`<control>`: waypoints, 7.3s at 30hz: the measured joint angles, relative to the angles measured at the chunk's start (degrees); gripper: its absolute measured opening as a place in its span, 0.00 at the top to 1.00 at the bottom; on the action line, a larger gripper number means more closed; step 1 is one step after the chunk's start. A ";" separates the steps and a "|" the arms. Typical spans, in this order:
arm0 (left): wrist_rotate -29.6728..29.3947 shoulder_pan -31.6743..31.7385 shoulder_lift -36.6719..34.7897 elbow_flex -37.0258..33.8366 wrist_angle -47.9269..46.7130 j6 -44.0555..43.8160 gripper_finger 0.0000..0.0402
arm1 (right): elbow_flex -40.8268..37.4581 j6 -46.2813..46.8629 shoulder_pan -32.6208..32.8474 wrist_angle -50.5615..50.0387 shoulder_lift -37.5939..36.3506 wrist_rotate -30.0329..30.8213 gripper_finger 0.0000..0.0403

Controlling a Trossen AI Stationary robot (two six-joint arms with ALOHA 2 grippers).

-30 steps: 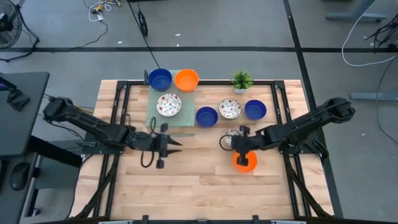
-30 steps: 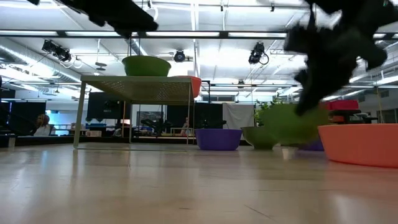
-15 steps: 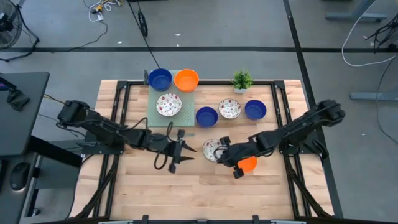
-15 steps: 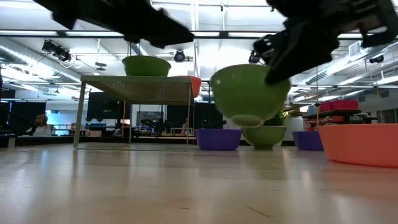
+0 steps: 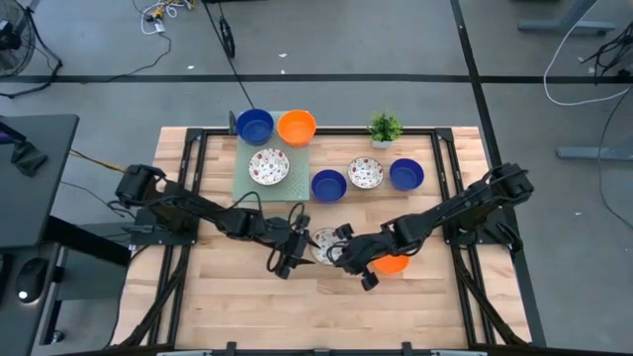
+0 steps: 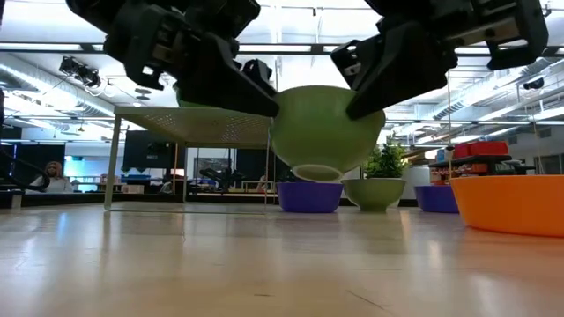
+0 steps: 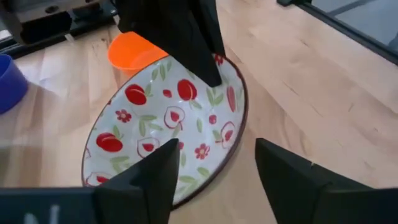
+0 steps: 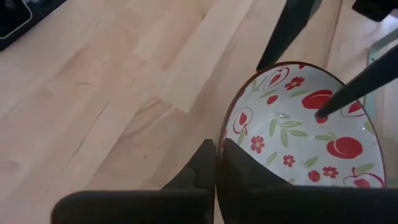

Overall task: Pick & Place Mini bowls
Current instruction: Stack the middle right white bowl on the other white bowl on the shelf, then stack the orange bowl on the other orange bowl on the shelf

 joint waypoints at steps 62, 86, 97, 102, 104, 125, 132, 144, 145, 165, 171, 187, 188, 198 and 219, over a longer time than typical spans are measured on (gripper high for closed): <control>-32.41 3.19 -24.07 29.37 -68.41 -3.53 0.97 | -15.19 7.48 6.86 28.12 -8.37 4.30 0.67; -24.47 14.82 -22.14 22.96 -69.72 -11.49 0.95 | -15.19 7.69 6.76 27.80 -8.37 4.06 0.67; -24.15 14.82 -22.21 22.66 -69.19 -13.70 0.93 | -15.19 7.61 6.76 27.91 -8.37 4.06 0.67; -24.16 14.82 -22.21 22.66 -69.24 -13.59 0.93 | -15.19 7.67 6.76 27.91 -8.37 4.06 0.67; -24.14 14.82 -22.21 22.65 -69.26 -13.59 0.94 | -15.19 7.71 6.76 27.91 -8.37 4.06 0.67; -24.16 14.82 -22.21 22.66 -67.35 -14.00 0.63 | -15.17 7.78 6.76 27.87 -8.37 4.06 0.67; -23.02 14.82 -22.21 22.66 -67.70 -13.64 0.76 | -15.17 7.78 6.78 27.87 -8.37 4.06 0.67; -21.98 14.82 -22.21 22.66 -67.50 -11.35 0.95 | -15.17 7.78 6.78 27.85 -8.37 4.06 0.67; -21.79 14.82 -22.21 22.66 -67.53 -11.44 0.93 | -15.17 7.78 6.78 27.85 -8.37 4.06 0.67; -21.59 14.80 -25.35 22.63 -66.82 -11.70 0.82 | -15.15 7.76 6.76 27.82 -8.35 4.06 0.67; -21.58 15.10 -25.00 22.63 -66.74 -12.08 0.96 | -15.15 7.78 6.76 27.76 -8.34 4.06 0.67; -22.28 15.19 -22.37 22.61 -65.93 -10.92 0.98 | -15.15 7.76 6.76 27.49 -8.34 4.06 0.67; -22.64 15.19 -22.61 22.61 -65.47 -10.91 0.97 | -15.15 7.75 6.76 27.47 -8.34 4.06 0.67; -28.65 18.98 -22.44 22.66 -58.97 -9.32 0.99 | -15.15 7.78 6.68 27.56 -8.34 4.06 0.67; -17.72 29.00 -14.58 22.63 -48.51 -3.38 0.99 | -15.15 7.78 6.67 27.02 -8.34 4.06 0.67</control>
